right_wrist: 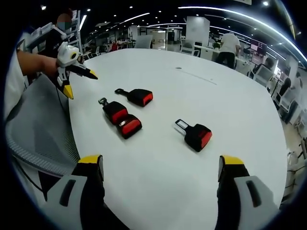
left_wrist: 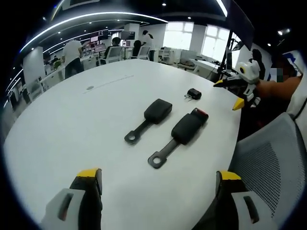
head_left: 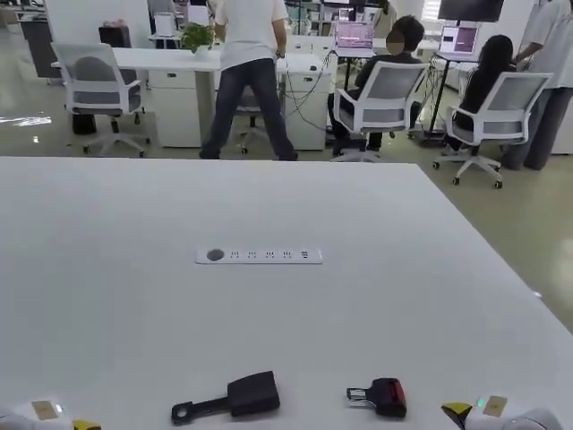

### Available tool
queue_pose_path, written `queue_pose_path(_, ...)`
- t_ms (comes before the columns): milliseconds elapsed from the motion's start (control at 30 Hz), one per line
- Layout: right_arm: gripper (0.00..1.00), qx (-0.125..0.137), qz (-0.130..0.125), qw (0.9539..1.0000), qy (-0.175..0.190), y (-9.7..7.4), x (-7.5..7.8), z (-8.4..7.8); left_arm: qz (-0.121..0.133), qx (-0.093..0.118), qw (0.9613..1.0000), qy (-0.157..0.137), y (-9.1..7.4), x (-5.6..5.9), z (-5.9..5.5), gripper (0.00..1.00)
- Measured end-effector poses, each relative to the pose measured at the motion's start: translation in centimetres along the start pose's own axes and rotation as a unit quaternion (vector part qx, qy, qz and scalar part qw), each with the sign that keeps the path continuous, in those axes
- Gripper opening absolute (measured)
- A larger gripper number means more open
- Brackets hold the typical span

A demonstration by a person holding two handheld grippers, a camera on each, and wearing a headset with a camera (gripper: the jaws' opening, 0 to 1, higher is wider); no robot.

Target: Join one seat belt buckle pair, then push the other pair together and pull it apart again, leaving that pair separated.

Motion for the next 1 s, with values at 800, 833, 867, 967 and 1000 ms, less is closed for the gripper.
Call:
queue_pose_path(800, 1.00, -0.014, 0.002, 0.9999, -0.004, -0.1, -0.4, -1.1, -0.003, -0.005, 1.0000, 0.002, 0.1, 0.0, -0.5, 1.00)
queue_pose_path(833, 1.00, -0.014, 0.001, 0.9999, -0.004, -0.1, -0.3, -1.1, -0.003, -0.005, 1.0000, 0.002, 0.1, 0.0, -0.5, 1.00)
queue_pose_path(867, 1.00, -0.014, 0.001, 0.9999, -0.004, 0.1, -0.2, -1.2, -0.002, -0.006, 1.0000, 0.001, 0.1, 0.0, -0.6, 1.00)
queue_pose_path(967, 1.00, -0.014, 0.002, 0.9999, -0.005, 0.0, -0.3, -1.2, -0.002, -0.006, 1.0000, 0.002, 0.0, 0.1, -0.7, 1.00)
queue_pose_path(1000, 1.00, -0.014, 0.002, 0.9999, -0.004, 0.0, -0.4, -1.2, -0.002, -0.006, 1.0000, 0.002, 0.0, 0.1, -0.7, 1.00)
Point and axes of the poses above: the centre of the closed fingertips' face, and the gripper's own axes: y roughly forward along the fingers, x roughly to its right, z roughly out of its top, the point moved 8 cm from there along -y, roughly backward along the fingers, and after that the axes turned 2 degrees about -z, right-handed, at the moved point
